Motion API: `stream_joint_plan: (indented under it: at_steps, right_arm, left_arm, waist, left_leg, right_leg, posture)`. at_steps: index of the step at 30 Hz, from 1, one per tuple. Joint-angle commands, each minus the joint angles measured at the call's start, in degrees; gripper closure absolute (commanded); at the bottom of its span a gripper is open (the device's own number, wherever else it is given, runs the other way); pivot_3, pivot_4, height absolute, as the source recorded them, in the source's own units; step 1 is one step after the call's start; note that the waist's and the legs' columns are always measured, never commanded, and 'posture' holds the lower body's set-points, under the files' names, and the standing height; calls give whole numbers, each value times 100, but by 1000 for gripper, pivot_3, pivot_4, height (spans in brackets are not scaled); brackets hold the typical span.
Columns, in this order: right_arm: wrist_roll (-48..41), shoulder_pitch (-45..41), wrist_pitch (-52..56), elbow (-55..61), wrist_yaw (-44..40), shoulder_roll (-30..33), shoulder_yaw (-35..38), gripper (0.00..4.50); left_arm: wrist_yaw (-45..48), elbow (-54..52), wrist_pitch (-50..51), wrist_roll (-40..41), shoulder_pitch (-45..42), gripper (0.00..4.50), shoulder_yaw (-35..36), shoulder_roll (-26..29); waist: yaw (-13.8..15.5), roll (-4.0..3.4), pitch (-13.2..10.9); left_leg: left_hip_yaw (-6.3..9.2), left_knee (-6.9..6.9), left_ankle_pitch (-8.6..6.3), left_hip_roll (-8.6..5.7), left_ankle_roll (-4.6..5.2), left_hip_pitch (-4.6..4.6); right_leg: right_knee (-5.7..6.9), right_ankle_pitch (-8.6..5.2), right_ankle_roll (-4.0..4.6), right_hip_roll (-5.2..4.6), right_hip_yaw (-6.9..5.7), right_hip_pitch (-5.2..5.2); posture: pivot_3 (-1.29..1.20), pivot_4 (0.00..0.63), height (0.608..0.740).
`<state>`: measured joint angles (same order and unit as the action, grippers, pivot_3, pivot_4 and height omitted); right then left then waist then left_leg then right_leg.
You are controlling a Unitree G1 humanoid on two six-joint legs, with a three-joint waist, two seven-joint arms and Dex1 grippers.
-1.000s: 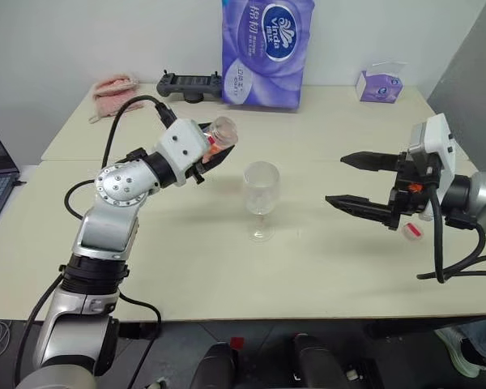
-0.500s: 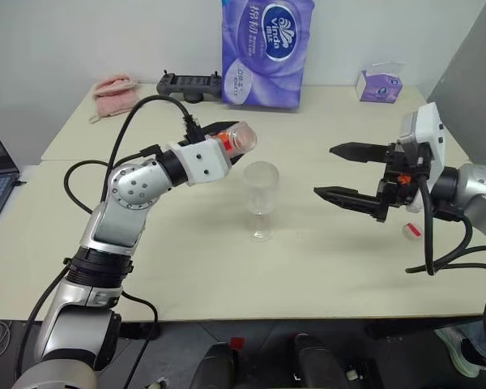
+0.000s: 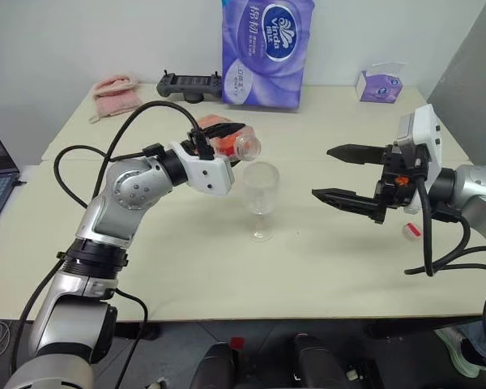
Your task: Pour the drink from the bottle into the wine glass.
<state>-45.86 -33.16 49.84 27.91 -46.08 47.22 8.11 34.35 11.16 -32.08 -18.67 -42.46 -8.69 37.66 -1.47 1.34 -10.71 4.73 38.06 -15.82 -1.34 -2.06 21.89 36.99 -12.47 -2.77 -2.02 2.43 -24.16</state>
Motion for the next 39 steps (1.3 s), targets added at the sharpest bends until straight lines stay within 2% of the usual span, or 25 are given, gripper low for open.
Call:
stream_joint_plan:
  at_steps: [1,20,39]
  right_arm:
    - [-31,-129,-94,122,25,20,53,0]
    - [-15,-149,-8,94,91,39,-102,0]
    - [61,-144,-108,82,120,-50,-198,0]
  left_arm:
    - [-217,41,-332,-189,-306,2630,38,153]
    - [-648,852,-1061,-862,-940,2631,-120,264]
    - [-931,1193,-1623,-1078,-1259,2631,-229,308]
  waist:
    - [-1,0,0]
    - [-3,0,0]
    - [-4,0,0]
  left_leg:
    - [-1,0,0,0,0,0]
    - [1,0,0,-2,0,0]
    - [0,1,0,-5,0,0]
  right_leg:
    - [0,0,0,0,0,0]
    - [3,0,0,0,-2,0]
    - [7,0,0,1,-2,-1]
  posture:
    - [0,150,740]
    - [0,150,740]
    - [0,150,740]
